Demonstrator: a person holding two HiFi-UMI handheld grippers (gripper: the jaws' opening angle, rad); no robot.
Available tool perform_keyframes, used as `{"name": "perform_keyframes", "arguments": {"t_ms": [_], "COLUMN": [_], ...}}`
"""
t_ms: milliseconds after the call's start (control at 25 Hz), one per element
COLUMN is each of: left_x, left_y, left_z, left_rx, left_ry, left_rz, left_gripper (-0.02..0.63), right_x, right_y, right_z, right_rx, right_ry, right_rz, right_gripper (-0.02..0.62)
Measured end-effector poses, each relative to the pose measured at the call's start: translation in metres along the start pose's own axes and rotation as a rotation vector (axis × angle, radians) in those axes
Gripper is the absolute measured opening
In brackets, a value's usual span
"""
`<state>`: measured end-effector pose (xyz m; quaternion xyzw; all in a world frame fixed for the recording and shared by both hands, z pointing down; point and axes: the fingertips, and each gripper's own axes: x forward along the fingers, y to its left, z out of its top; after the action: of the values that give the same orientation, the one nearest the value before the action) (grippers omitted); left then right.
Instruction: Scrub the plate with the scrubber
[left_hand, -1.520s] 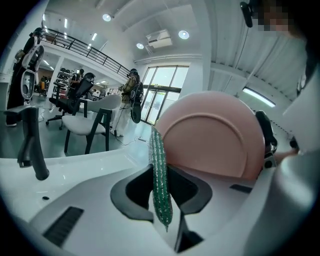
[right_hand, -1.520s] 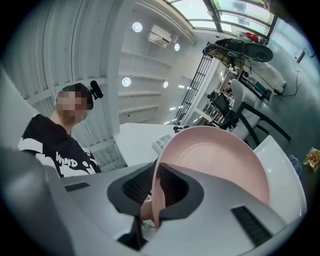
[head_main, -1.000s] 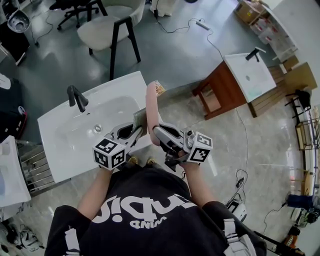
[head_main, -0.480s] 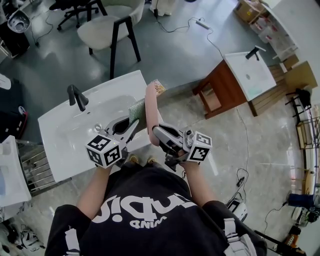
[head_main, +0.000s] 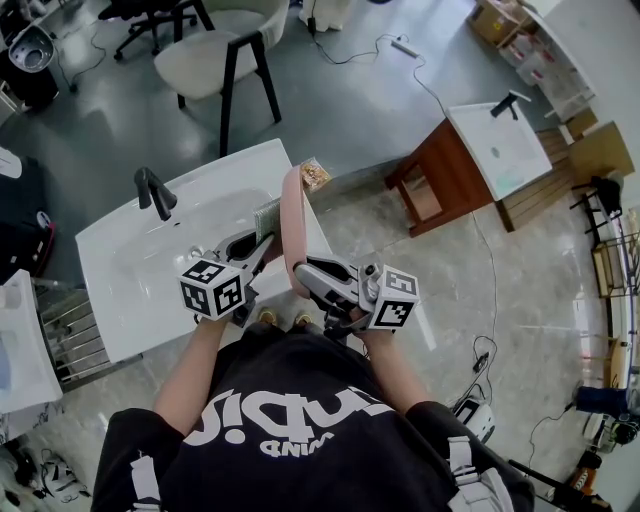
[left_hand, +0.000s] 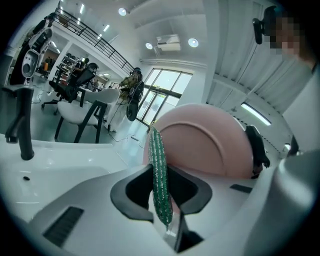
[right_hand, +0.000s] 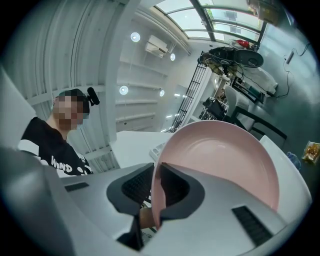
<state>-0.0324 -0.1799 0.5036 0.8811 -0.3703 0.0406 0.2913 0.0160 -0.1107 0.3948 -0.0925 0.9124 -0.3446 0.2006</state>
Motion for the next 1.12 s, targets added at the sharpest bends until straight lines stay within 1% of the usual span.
{"name": "perform_keyframes", "arguments": {"t_ms": [120, 200, 360, 480, 640, 800, 880, 1000, 1120], "left_x": [0.001, 0.000, -0.006, -0.012, -0.019, -0.018, -0.018, -0.022, -0.027], "left_y": [0.001, -0.001, -0.013, -0.014, -0.002, -0.008, -0.010, -0.003, 0.006], "left_z": [-0.013, -0.021, -0.035, -0.038, -0.034, -0.023, -0.020, -0.020, -0.020], "left_rx": [-0.029, -0.034, -0.021, 0.000, 0.010, 0.006, 0.020, 0.043, 0.029], "left_ry": [0.030, 0.050, 0.092, 0.107, 0.100, 0.081, 0.070, 0.055, 0.038], "left_rz": [-0.006, -0.012, -0.041, -0.041, -0.012, -0.018, -0.009, 0.029, 0.062], "left_gripper": [0.087, 0.087, 0.087, 0.087, 0.087, 0.087, 0.087, 0.087, 0.087], "right_x": [-0.001, -0.002, -0.007, -0.013, -0.013, -0.014, -0.017, -0.025, -0.033], "right_y": [0.000, 0.000, -0.005, -0.013, -0.017, -0.020, -0.023, -0.030, -0.037], "right_z": [0.003, 0.004, 0.006, 0.009, 0.008, 0.008, 0.008, 0.007, 0.003], "right_rx": [-0.006, -0.007, -0.030, -0.040, -0.045, -0.061, -0.081, -0.107, -0.175], "right_ry": [-0.009, -0.019, -0.018, -0.017, -0.010, 0.013, 0.029, 0.059, 0.122], "right_rz": [-0.006, -0.010, -0.041, -0.068, -0.086, -0.109, -0.135, -0.176, -0.231], "right_gripper": [0.058, 0.058, 0.057, 0.052, 0.046, 0.046, 0.044, 0.041, 0.040]}}
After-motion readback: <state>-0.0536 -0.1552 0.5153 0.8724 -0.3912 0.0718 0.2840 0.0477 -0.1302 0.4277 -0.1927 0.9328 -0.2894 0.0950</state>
